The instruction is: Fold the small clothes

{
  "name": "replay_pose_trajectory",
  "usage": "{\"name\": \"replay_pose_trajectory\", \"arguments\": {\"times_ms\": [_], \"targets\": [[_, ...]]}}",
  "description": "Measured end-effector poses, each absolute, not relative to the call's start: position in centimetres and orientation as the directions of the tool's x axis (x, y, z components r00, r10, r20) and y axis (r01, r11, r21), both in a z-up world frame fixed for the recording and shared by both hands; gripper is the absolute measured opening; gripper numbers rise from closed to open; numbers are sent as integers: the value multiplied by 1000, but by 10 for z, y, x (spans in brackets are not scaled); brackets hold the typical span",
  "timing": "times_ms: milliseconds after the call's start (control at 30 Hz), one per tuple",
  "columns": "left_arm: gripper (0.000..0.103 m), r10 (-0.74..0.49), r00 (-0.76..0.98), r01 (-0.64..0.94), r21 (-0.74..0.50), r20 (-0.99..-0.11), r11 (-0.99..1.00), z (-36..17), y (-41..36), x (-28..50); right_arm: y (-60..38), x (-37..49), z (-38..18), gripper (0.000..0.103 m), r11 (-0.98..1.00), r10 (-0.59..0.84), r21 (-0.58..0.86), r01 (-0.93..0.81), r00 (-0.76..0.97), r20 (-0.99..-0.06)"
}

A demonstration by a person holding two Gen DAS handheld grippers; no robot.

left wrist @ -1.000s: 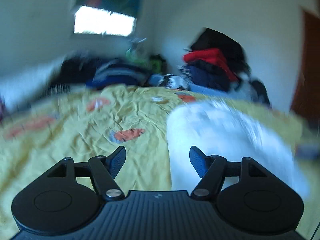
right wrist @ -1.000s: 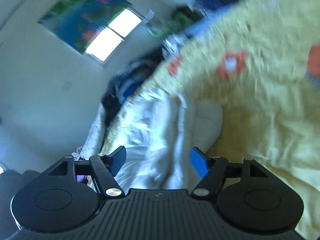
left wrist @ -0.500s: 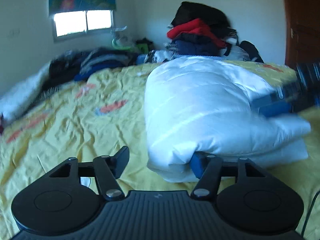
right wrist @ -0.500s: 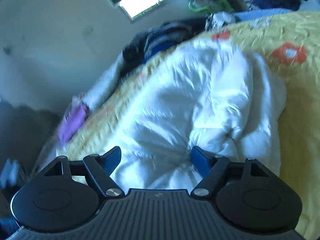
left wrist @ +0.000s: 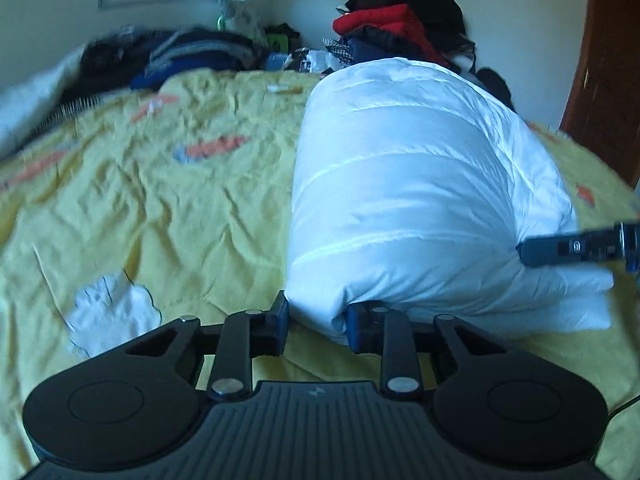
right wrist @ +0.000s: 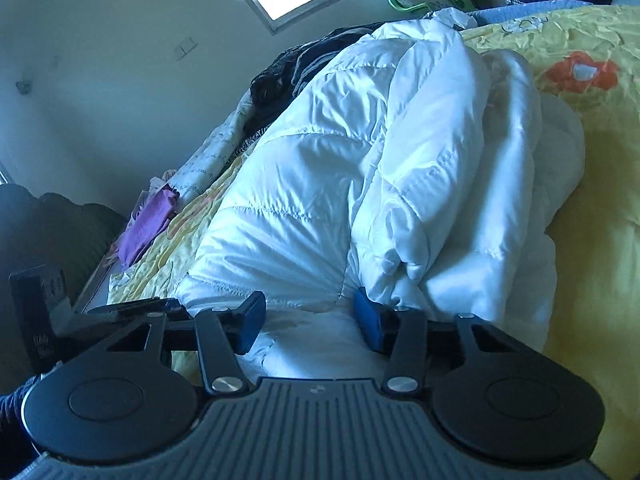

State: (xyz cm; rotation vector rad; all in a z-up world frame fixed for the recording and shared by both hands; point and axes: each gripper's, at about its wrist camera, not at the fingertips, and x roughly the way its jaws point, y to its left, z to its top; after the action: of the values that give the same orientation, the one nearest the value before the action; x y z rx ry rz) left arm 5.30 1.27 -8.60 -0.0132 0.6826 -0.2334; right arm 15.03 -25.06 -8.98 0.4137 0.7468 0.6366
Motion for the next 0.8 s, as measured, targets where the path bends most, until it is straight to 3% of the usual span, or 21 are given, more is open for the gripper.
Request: {"name": "replay_pose_trajectory", "arguments": {"times_ms": [167,200,233,267,300,367,467,633,733,800], "targets": [[29,-336,759,281,-184,-558,942,-54,33,31,-266,135,-67,70,710,664,627,-320,600,-446],[35,-368,758,301,-212,-539,930,-47,41,26,-276,128,-61,73,689,670,653,-316,621,-407],[50,-387,761,305,-238,-520,922,-41,48,24,-288,119,-55,76,667,668,677,-310,652,-359],[62,-390,772,295,-261,-502,919,-36,54,22,-300,113,-52,85,659,652,694,-292,682,-332],[80,-383,788,273,-284,-482,919,-32,59,24,-311,107,-51,95,658,625,709,-254,710,-326],[81,-355,815,232,-303,-458,924,-28,61,35,-326,108,-57,95,688,564,709,-157,730,-386],[80,-275,808,160,-255,-522,954,-32,44,69,-321,121,-72,94,763,492,645,-48,689,-531],[81,-279,760,160,-248,-587,956,-57,11,105,-285,132,-86,94,812,494,577,-91,635,-594],[81,-275,746,147,-253,-607,956,-65,8,110,-271,135,-87,84,844,482,516,-145,625,-614],[81,-290,730,149,-271,-618,951,-69,10,113,-271,135,-88,68,861,471,478,-174,628,-620]]}}
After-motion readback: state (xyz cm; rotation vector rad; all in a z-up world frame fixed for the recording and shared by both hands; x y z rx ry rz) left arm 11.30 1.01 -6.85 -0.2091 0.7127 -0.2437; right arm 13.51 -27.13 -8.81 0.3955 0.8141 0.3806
